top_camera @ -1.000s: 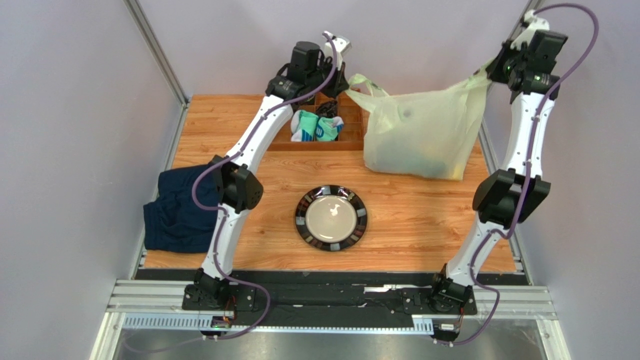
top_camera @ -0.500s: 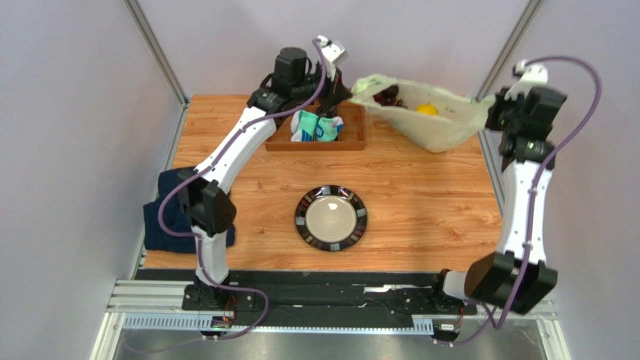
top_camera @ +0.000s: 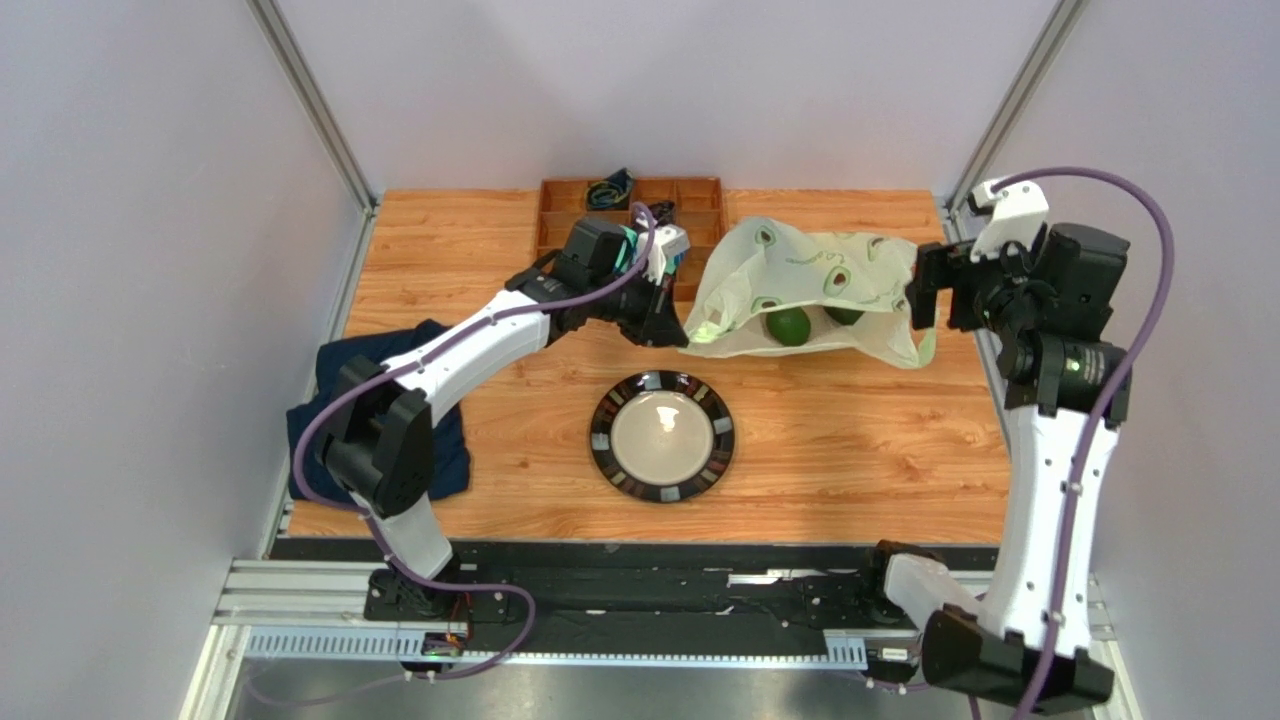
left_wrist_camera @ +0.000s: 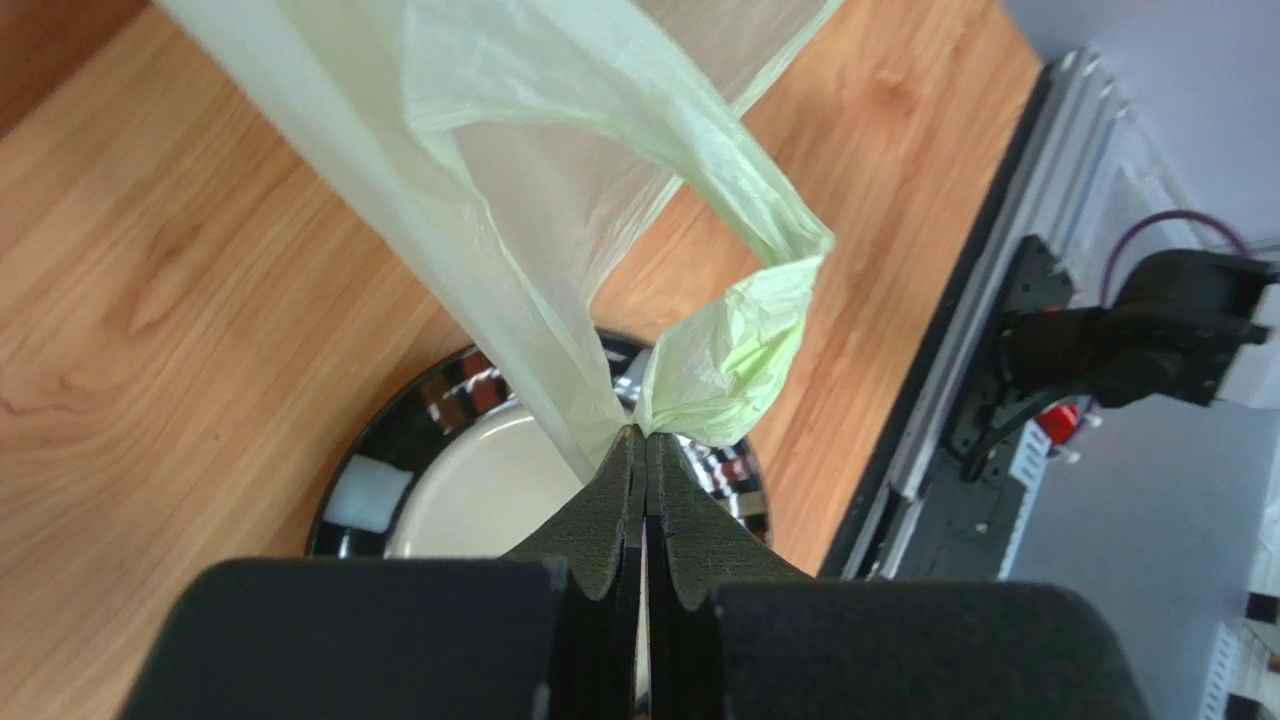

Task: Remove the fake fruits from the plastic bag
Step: Adjust the plastic bag at the center of the board, then take out the fake fruit from the plastic bag.

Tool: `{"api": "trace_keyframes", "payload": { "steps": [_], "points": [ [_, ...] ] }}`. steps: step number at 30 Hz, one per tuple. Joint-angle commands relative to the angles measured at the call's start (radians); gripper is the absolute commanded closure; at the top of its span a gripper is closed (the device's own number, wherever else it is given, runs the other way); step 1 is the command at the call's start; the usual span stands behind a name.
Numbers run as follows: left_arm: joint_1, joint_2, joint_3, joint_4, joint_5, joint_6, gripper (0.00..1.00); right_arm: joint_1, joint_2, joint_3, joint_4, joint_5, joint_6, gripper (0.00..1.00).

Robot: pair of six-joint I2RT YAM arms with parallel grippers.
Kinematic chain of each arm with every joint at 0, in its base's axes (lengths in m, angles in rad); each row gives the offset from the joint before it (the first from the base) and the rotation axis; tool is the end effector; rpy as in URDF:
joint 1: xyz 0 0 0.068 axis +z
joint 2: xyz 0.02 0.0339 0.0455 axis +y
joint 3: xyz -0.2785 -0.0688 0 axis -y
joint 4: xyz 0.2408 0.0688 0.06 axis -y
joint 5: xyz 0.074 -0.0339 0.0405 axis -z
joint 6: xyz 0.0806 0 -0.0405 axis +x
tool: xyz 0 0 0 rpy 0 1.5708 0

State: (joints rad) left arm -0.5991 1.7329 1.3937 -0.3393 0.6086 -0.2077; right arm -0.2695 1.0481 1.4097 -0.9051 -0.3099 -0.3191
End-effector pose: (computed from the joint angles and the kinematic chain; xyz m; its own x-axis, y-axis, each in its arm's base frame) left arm 0.3218 -0.2755 0.2769 -0.6784 0.2584 -0.6878 0.7055 0.4904 -0.5117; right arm 0.2128 -0.0333 0.4182 -0.4739 -0.1790 -0.8622 -0.1545 0.9808 -0.1188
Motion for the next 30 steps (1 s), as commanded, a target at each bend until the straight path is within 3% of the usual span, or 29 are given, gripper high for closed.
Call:
{"api": "trace_keyframes", "payload": {
  "steps": [1,3,5,7,14,19,23,25,30],
  "points": [
    [-0.016,-0.111,0.053,0.073,0.036,-0.068,1.0,0.214,-0.071,0.089,-0.046,-0.101,0.0,0.14],
    [-0.016,-0.108,0.091,0.048,0.037,-0.064,1.0,0.346,-0.06,0.013,0.026,-0.063,-0.005,0.17],
    [-0.016,-0.101,0.128,0.011,0.033,-0.047,1.0,0.401,-0.03,-0.078,0.101,-0.061,-0.008,0.28],
    [-0.016,-0.092,0.146,-0.012,0.013,-0.012,1.0,0.411,0.036,-0.133,0.165,-0.083,0.006,0.37],
    [-0.015,-0.061,0.12,-0.05,-0.059,0.067,1.0,0.418,0.292,-0.271,0.46,-0.014,0.113,0.53],
    [-0.015,-0.046,0.091,-0.063,-0.076,0.108,1.0,0.432,0.359,-0.31,0.457,0.066,0.143,0.6],
    [-0.008,-0.032,0.099,-0.049,-0.104,0.129,1.0,0.472,0.3,-0.408,0.405,0.08,0.129,0.6],
    [-0.008,-0.032,0.097,-0.043,-0.093,0.14,1.0,0.477,0.314,-0.384,0.431,0.115,0.15,0.55],
    [-0.008,-0.026,0.082,-0.043,-0.084,0.145,1.0,0.475,0.504,-0.249,0.485,0.227,0.189,0.23]
  ]
}}
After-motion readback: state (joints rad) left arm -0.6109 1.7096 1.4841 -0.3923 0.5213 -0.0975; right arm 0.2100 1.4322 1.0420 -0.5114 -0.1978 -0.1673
